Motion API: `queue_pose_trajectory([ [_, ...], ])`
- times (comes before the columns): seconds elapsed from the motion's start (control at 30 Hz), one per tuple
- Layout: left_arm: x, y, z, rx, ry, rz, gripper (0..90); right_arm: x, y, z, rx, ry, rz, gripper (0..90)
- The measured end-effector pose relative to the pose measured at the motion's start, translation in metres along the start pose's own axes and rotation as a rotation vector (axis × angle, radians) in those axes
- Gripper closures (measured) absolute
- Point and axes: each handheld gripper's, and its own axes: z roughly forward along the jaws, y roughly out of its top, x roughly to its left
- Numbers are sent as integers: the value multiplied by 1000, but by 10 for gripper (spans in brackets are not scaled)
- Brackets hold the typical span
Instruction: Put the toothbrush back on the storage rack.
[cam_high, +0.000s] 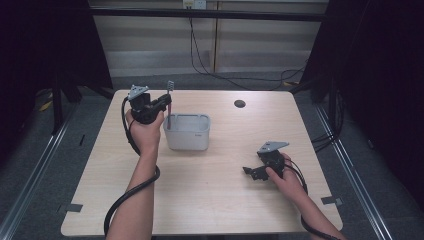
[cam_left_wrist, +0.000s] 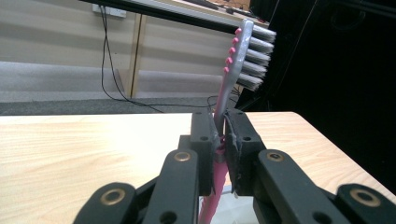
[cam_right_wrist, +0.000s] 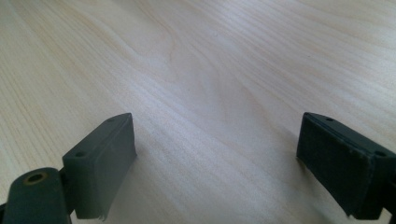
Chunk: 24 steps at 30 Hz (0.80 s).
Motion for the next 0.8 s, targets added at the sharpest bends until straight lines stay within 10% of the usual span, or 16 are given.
queue_pose_trajectory([
  [0.8, 9, -19, -3, 11, 26, -16, 823, 0, 0, 0, -1, 0, 1, 111],
])
